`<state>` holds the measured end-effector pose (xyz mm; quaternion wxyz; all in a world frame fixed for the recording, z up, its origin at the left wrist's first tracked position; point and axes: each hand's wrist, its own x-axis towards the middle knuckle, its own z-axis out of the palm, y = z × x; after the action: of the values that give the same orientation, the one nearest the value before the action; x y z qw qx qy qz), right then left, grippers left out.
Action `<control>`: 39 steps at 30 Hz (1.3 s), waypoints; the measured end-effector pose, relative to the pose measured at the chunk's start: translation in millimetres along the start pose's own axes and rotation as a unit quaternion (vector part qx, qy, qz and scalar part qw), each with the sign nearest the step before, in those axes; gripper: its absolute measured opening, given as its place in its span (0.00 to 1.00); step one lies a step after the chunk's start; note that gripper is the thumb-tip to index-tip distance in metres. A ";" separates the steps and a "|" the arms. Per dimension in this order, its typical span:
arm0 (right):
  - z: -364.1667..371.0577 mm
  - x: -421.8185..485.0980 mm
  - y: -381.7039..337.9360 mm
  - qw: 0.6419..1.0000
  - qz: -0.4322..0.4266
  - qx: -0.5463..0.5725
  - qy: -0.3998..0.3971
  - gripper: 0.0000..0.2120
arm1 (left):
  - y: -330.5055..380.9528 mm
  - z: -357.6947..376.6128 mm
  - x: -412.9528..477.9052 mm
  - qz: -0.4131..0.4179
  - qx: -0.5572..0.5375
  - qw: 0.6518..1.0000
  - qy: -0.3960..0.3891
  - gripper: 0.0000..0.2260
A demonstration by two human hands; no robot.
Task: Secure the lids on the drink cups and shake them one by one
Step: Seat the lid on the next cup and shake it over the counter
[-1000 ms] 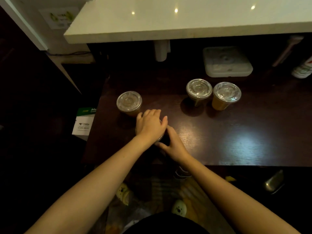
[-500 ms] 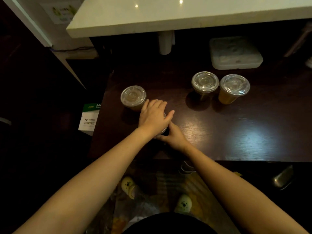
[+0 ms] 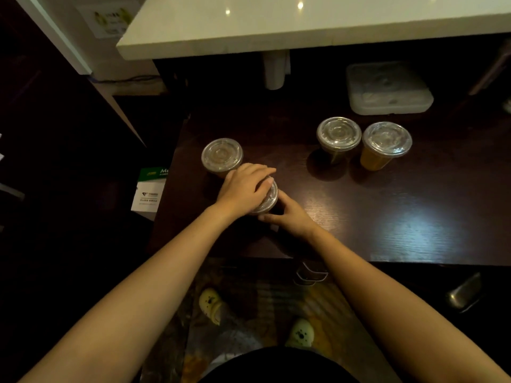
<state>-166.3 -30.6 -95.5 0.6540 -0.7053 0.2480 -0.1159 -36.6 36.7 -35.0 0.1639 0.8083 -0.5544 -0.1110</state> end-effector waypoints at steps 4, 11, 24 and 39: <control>15.0 0.7 6.8 0.995 -0.009 -0.007 0.097 0.33 | 14.5 6.3 4.1 -0.046 0.035 0.998 0.018 0.22; 13.3 3.1 12.8 0.996 -0.010 -0.038 0.079 0.34 | 15.2 12.4 4.1 -0.067 0.039 0.997 0.026 0.23; 5.0 4.5 0.8 0.999 0.035 -0.005 0.023 0.32 | 13.6 4.4 9.0 -0.057 0.004 0.998 -0.014 0.22; -44.4 10.6 -123.3 0.990 -0.093 0.040 0.094 0.35 | 65.0 -135.2 48.4 0.032 -0.142 0.988 0.043 0.24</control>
<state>-154.5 -71.7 28.8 0.6416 -0.6849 0.2366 -0.2515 -26.2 -10.8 115.0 0.3039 0.7628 -0.5513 -0.1479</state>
